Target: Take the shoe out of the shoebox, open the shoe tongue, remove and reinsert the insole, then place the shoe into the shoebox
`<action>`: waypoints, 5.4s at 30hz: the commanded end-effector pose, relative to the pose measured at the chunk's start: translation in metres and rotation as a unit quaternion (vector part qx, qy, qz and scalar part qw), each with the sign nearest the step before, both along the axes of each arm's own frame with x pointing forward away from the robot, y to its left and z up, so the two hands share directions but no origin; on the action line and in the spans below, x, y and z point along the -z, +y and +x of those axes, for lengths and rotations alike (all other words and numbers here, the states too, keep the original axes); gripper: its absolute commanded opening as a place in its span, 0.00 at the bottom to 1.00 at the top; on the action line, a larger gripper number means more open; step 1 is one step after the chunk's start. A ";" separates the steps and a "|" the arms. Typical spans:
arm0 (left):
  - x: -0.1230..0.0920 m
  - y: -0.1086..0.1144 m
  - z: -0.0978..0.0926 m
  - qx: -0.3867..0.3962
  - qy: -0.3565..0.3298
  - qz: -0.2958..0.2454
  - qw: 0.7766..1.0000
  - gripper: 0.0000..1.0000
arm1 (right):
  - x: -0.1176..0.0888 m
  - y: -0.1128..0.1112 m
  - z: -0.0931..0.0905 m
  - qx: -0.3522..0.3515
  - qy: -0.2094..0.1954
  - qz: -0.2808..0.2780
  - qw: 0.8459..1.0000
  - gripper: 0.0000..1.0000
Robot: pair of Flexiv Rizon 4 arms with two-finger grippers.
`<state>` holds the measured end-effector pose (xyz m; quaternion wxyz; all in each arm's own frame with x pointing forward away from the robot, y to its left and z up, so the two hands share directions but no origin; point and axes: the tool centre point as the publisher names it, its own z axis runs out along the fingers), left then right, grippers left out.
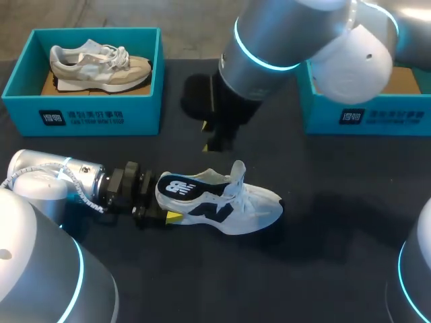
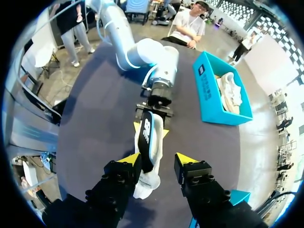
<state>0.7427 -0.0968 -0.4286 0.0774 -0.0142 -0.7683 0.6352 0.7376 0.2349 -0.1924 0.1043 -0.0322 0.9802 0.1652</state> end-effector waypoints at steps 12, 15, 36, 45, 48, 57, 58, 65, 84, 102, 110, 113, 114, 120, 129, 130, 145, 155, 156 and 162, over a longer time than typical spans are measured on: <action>0.004 -0.001 0.002 -0.001 0.000 0.000 1.000 0.00 | 0.050 0.026 0.007 -0.012 0.029 0.014 0.999 0.34; 0.004 -0.001 0.002 -0.001 0.000 0.000 1.000 0.00 | 0.057 0.030 0.010 -0.016 0.033 0.017 0.999 0.34; 0.004 -0.001 0.002 -0.001 0.000 0.000 1.000 0.00 | 0.102 0.046 0.020 -0.032 0.077 0.042 0.996 0.68; 0.004 -0.001 0.002 -0.001 0.000 0.000 1.000 0.00 | 0.109 0.048 0.020 -0.037 0.087 0.043 0.995 0.94; 0.004 -0.001 0.002 -0.001 0.000 0.000 1.000 0.00 | 0.111 0.048 0.019 -0.036 0.092 0.042 0.994 0.83; 0.004 -0.001 0.002 -0.001 0.000 0.000 1.000 0.00 | 0.117 0.050 0.015 -0.033 0.105 0.031 0.993 0.42; 0.004 -0.001 0.002 -0.001 0.000 0.000 1.000 0.00 | 0.119 0.051 0.014 -0.031 0.108 0.028 0.993 0.42; 0.004 -0.001 0.002 -0.001 0.000 0.000 1.000 0.00 | 0.126 0.051 0.011 -0.026 0.116 0.020 0.993 0.38; 0.004 -0.001 0.002 -0.001 0.000 0.000 1.000 0.00 | 0.129 0.051 0.012 -0.025 0.119 0.022 0.992 0.00; 0.004 -0.001 0.002 -0.001 0.000 0.000 1.000 0.00 | 0.128 0.048 0.012 -0.024 0.120 0.018 0.992 0.00; 0.004 -0.001 0.002 -0.001 0.000 0.000 1.000 0.00 | 0.129 0.048 0.012 -0.024 0.120 0.019 0.992 0.00; 0.004 -0.001 0.002 -0.001 0.000 0.000 1.000 0.00 | 0.129 0.048 0.013 -0.025 0.120 0.019 0.992 0.00; 0.004 -0.001 0.002 -0.001 0.000 0.000 1.000 0.00 | 0.129 0.048 0.013 -0.025 0.120 0.019 0.992 0.00; 0.004 -0.001 0.002 -0.001 0.000 0.000 1.000 0.00 | 0.130 0.049 0.013 -0.026 0.122 0.019 0.992 0.36; 0.004 -0.001 0.002 -0.001 0.000 0.000 1.000 0.00 | 0.137 0.053 0.013 -0.029 0.134 0.018 0.990 0.33; 0.004 -0.001 0.002 -0.001 0.000 0.000 1.000 0.00 | 0.138 0.053 0.013 -0.030 0.135 0.018 0.990 0.32; 0.004 -0.001 0.002 -0.001 0.000 0.000 1.000 0.00 | 0.155 0.058 0.010 -0.029 0.164 0.016 0.986 0.33; 0.004 -0.001 0.002 -0.001 0.000 0.000 1.000 0.00 | 0.159 0.058 0.012 -0.043 0.186 0.008 0.982 0.36; 0.004 -0.001 0.002 -0.001 0.000 0.000 1.000 0.00 | 0.159 0.057 0.011 -0.044 0.189 0.006 0.981 0.36; 0.004 -0.001 0.002 -0.001 0.000 0.000 1.000 0.00 | 0.162 0.059 0.010 -0.049 0.196 0.003 0.979 0.36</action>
